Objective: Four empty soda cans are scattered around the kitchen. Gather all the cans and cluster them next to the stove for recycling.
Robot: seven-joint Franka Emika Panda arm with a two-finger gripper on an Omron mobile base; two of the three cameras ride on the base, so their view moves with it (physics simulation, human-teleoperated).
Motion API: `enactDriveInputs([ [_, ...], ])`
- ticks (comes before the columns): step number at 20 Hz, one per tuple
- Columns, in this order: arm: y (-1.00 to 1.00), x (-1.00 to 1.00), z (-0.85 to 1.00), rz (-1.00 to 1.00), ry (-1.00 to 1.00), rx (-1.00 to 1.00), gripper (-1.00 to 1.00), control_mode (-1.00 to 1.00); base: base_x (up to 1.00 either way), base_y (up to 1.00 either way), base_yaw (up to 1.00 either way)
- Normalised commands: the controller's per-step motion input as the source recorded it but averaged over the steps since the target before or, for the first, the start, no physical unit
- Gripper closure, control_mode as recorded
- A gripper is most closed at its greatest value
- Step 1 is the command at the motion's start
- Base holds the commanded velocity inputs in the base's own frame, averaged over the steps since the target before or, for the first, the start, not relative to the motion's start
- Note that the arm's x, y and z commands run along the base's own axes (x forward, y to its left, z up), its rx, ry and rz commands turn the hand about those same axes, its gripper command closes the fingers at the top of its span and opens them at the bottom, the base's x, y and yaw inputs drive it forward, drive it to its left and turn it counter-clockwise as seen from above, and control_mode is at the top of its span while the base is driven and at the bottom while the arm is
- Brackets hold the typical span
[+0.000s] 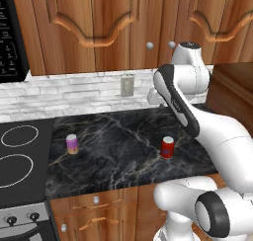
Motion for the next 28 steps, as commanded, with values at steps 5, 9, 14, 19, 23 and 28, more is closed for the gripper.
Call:
enactDriveInputs([
  [5,0.0,-0.04,-0.02,0.0,0.0,0.0,-1.0,-1.0,0.0,0.0,0.0],
  [9,-0.05,-0.24,-0.06,0.0,-0.01,0.0,-1.0,-1.0,0.0,0.0,0.0],
  [14,-0.07,-0.18,-0.11,0.0,0.0,0.0,-1.0,-1.0,0.0,0.0,0.0],
  [19,-0.09,-0.11,-0.16,0.0,0.0,0.0,-1.0,-1.0,0.0,0.0,0.0],
  [23,-0.16,-0.12,-0.24,0.0,0.0,-0.02,-1.0,-1.0,0.0,0.0,0.0],
  [28,-0.13,-0.03,-0.26,0.0,-0.05,-0.1,-1.0,-1.0,0.0,0.0,0.0],
])
